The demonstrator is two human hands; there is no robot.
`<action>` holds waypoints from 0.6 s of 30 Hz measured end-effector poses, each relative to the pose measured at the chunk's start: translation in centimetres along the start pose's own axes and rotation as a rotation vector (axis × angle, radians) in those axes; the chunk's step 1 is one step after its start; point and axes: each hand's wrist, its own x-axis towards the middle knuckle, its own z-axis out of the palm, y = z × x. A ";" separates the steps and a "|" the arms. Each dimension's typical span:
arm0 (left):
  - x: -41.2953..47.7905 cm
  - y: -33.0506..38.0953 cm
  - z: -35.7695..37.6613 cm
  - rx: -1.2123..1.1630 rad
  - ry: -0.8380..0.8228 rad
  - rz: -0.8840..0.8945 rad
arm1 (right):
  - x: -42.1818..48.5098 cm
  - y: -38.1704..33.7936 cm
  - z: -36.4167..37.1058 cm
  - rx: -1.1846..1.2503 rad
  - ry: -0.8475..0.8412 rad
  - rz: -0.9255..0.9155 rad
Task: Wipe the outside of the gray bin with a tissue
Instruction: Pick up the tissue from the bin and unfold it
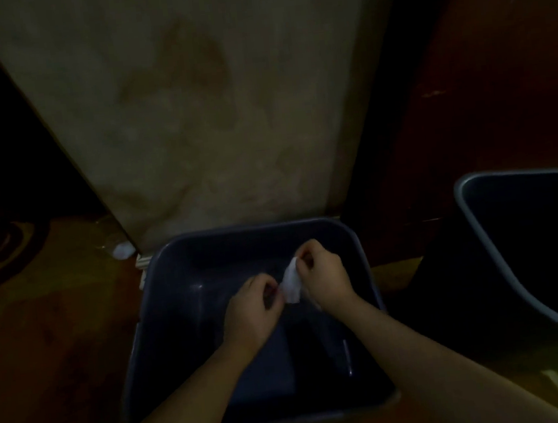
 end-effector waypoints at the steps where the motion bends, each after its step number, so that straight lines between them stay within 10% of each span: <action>1: 0.5 1.3 -0.3 -0.118 0.023 -0.085 | 0.0 -0.3 -0.8 0.065 0.035 0.028; 5: 2.5 6.3 -1.4 -0.539 0.020 -0.247 | -0.2 -1.9 -4.3 0.199 0.187 0.024; 18: 3.5 22.2 -4.8 -0.678 -0.159 0.276 | -9.9 -6.9 -22.8 0.152 0.153 -0.043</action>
